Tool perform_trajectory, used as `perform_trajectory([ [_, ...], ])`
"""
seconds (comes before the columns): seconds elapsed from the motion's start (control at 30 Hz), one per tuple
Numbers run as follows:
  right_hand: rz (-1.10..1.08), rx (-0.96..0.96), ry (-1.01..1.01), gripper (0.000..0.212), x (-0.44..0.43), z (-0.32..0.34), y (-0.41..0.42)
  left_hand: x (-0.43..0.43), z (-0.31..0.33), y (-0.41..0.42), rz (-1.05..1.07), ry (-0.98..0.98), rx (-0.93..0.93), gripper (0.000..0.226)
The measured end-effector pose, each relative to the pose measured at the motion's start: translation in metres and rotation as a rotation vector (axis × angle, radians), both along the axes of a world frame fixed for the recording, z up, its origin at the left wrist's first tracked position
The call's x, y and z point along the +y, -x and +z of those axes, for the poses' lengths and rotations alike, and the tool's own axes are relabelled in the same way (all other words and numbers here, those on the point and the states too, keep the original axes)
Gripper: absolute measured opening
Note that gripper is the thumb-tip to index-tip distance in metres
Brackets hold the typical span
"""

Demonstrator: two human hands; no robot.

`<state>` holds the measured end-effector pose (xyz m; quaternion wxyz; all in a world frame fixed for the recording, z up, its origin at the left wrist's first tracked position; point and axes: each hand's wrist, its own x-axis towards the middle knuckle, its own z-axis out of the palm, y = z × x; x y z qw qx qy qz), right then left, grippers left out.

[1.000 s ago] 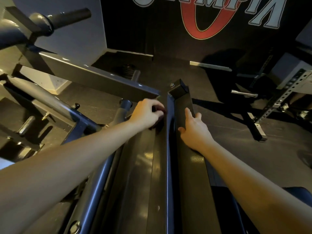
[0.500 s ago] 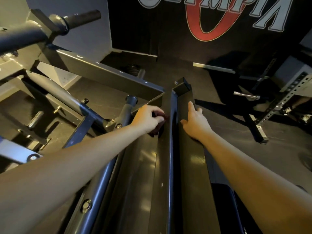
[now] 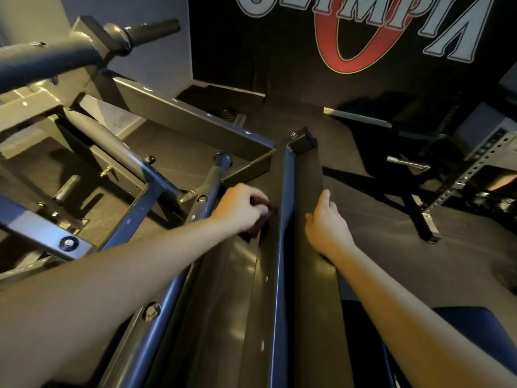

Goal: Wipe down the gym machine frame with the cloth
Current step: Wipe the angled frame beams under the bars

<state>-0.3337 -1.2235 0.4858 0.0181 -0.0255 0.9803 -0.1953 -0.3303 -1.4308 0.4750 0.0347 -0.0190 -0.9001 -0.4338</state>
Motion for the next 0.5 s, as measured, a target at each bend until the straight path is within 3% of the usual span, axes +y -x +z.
perform_trajectory([
  [0.13, 0.014, -0.001, 0.02, 0.075, -0.001, 0.002, 0.006, 0.007, -0.006, 0.021, 0.137, -0.037, -0.008, 0.017],
  [0.23, 0.028, 0.009, 0.032, 0.075, 0.002, 0.001, 0.009, 0.002, 0.005, -0.039, -0.033, -0.005, 0.009, 0.017],
  [0.37, 0.025, 0.029, 0.015, 0.075, 0.001, 0.0, 0.007, -0.009, 0.018, -0.131, -0.337, 0.017, -0.131, 0.014],
  [0.5, 0.029, 0.042, 0.002, 0.075, -0.001, -0.001, 0.008, 0.0, 0.017, -0.104, -0.224, 0.054, -0.016, 0.015],
])
